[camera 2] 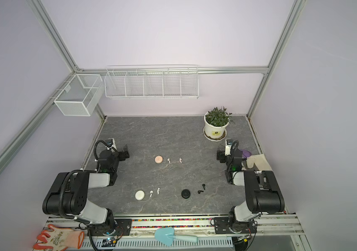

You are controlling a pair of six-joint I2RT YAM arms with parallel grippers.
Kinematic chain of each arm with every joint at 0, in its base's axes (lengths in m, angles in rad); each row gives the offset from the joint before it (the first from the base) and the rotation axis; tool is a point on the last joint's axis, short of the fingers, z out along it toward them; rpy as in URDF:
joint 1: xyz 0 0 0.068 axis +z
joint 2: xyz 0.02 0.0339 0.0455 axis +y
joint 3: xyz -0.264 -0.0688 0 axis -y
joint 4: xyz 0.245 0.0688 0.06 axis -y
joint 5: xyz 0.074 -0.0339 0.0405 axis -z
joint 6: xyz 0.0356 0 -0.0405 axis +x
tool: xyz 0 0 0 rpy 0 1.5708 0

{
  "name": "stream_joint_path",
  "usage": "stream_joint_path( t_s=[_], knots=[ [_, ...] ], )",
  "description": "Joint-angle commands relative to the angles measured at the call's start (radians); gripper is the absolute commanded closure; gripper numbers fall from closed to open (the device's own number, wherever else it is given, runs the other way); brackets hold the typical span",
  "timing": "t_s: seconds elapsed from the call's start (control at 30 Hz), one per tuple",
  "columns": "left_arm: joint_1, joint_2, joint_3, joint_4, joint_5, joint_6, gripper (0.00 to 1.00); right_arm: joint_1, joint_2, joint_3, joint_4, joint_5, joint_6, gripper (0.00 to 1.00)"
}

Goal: Insert wireless bluetooth earbuds into charging case
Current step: Pick up the charging case from the center of the table.

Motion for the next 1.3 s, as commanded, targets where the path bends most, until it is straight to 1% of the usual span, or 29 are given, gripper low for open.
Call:
stream_joint_path(
  t_s=[0.0, 0.4, 0.5, 0.53, 0.6, 0.7, 0.8, 0.87, 0.93, 1.03, 1.17, 1.23, 1.27],
  knots=[
    [0.006, 0.005, 0.005, 0.007, -0.011, -0.003, 0.01, -0.006, -0.004, -0.008, 0.024, -0.01, 0.007, 0.12],
    [0.006, 0.003, 0.006, 0.004, -0.011, -0.004, 0.01, -0.014, -0.006, -0.01, 0.028, -0.026, 0.012, 0.12],
    [0.004, 0.002, 0.002, 0.01, -0.009, 0.004, 0.01, -0.002, -0.028, 0.007, -0.02, -0.032, -0.011, 0.12],
    [0.002, 0.002, 0.004, 0.012, -0.019, 0.003, 0.01, 0.008, -0.038, 0.016, -0.05, -0.022, -0.021, 0.12],
    [-0.006, -0.019, 0.017, -0.029, -0.064, -0.006, 0.01, 0.013, -0.035, 0.017, -0.045, -0.013, -0.023, 0.12],
    [-0.009, -0.042, 0.019, -0.054, -0.077, -0.01, 0.01, 0.013, -0.039, 0.017, -0.046, -0.014, -0.025, 0.12],
    [-0.018, -0.058, 0.018, -0.061, -0.094, -0.005, 0.01, 0.019, -0.075, 0.034, -0.096, -0.027, -0.033, 0.12],
    [-0.026, -0.067, 0.023, -0.083, -0.106, -0.001, 0.01, 0.043, -0.139, 0.105, -0.286, -0.047, -0.069, 0.12],
    [-0.031, -0.066, 0.026, -0.086, -0.12, 0.001, 0.01, 0.071, -0.18, 0.163, -0.4, -0.06, -0.098, 0.12],
    [-0.044, -0.062, 0.032, -0.092, -0.147, 0.007, 0.01, 0.111, -0.238, 0.187, -0.448, -0.097, -0.121, 0.12],
    [-0.068, -0.063, 0.052, -0.116, -0.206, 0.019, 0.01, 0.171, -0.285, 0.218, -0.509, -0.206, -0.125, 0.12],
    [-0.137, -0.112, 0.087, -0.201, -0.265, 0.085, 0.01, 0.243, -0.277, 0.233, -0.526, -0.279, -0.148, 0.12],
    [-0.203, -0.143, 0.139, -0.311, -0.317, 0.125, 0.01, 0.282, -0.264, 0.243, -0.537, -0.311, -0.176, 0.12]
  ],
)
